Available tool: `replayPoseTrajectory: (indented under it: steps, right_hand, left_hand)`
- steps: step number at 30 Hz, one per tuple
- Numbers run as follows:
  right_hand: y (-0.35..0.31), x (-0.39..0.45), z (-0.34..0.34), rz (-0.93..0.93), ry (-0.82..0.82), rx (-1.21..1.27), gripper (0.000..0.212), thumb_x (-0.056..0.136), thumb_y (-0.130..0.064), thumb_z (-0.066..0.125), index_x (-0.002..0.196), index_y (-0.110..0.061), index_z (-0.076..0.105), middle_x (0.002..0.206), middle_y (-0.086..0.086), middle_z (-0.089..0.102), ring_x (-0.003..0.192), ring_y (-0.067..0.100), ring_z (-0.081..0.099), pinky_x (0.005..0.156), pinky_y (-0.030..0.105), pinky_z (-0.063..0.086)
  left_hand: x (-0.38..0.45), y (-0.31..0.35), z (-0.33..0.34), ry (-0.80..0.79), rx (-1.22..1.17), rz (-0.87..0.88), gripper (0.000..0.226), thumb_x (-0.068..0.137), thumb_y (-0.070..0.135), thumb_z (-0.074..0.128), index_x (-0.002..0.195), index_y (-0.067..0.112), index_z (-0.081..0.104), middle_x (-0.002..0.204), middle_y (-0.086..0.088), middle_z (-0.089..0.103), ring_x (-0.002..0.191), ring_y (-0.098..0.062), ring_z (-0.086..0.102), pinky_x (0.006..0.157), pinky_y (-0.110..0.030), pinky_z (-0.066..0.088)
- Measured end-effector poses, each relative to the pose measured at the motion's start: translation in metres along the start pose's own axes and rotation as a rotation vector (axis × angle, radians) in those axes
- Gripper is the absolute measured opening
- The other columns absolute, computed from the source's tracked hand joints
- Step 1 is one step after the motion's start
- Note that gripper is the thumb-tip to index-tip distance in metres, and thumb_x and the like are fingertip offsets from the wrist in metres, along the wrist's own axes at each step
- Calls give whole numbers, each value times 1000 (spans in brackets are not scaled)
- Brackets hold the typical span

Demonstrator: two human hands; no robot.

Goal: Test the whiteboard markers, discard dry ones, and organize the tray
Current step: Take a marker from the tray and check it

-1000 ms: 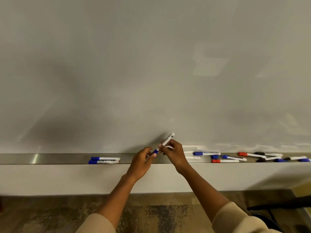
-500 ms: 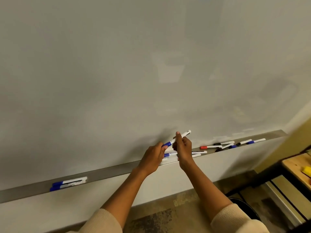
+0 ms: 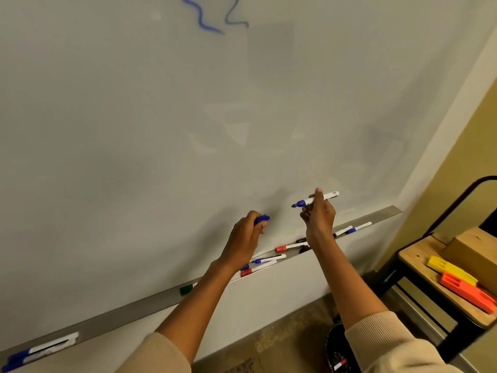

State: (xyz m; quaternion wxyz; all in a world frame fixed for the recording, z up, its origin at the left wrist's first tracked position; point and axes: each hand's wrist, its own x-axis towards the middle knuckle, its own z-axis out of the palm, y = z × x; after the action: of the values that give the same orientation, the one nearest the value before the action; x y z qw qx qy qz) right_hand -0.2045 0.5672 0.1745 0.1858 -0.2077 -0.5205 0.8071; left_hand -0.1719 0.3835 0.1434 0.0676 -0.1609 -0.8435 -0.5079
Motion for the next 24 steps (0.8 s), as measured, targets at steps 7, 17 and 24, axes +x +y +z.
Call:
replayPoseTrajectory:
  steps: [7, 17, 24]
  right_hand:
    - [-61, -9, 31, -81, -275, 242, 21, 95, -36, 65, 93, -15, 65, 69, -1, 54, 63, 11, 54, 67, 27, 49]
    - [-153, -36, 100, -485, -627, 186, 31, 97, -23, 63, 127, -17, 64, 113, 9, 73, 109, 22, 69, 98, 40, 55]
    - [-181, -44, 145, -723, -624, 108, 35, 99, -22, 60, 131, -8, 64, 122, 5, 71, 111, 17, 69, 99, 30, 54]
  left_hand:
    - [58, 68, -20, 351, 78, 243, 20, 97, 18, 58, 115, 11, 57, 109, -8, 61, 98, -18, 56, 83, -23, 47]
    - [106, 131, -104, 872, 510, 544, 33, 103, 30, 40, 103, 8, 64, 122, -11, 55, 116, -28, 48, 97, -37, 40]
    - [131, 134, -151, 971, 747, 562, 21, 101, 20, 43, 106, 7, 59, 139, -15, 49, 130, -32, 41, 109, -49, 34]
